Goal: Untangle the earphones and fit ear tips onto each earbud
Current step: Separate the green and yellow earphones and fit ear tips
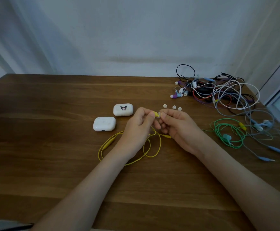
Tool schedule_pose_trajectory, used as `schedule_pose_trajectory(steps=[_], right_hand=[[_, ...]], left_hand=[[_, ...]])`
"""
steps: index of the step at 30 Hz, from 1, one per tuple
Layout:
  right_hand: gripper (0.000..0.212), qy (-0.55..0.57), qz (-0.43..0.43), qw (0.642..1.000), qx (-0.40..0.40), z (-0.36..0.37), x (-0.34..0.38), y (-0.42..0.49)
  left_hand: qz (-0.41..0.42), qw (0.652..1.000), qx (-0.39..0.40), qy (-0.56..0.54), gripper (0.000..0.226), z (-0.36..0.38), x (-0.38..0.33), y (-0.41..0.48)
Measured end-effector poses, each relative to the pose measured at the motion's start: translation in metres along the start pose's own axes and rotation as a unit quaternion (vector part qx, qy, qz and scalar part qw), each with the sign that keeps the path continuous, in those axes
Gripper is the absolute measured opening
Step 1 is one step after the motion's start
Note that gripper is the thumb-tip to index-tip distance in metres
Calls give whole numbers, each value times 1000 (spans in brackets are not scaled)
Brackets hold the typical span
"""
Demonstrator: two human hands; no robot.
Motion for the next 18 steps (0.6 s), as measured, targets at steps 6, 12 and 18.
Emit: schedule_pose_trajectory(steps=[6,12,18], right_hand=[[23,27,-21,999,-4,6,-3,-5],[19,-15,-31,998,-59,7,-8,-4],[17,-71,-60,990,-103,12,-8,-8]], left_hand=[[31,999,-22,24,14,0,3,-1],[37,999,-7,27,14,0,3,-2],[65,995,-8,77,12,0,2,-4]])
Point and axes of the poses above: each hand's wrist, its own y-axis towards the middle knuckle, its own z-axis out of the palm, x = y × z, the point moved 1 cm from there along y, towards the middle knuckle, and after that the axes turned 15 degrees about -x, right-handed, at the moved point
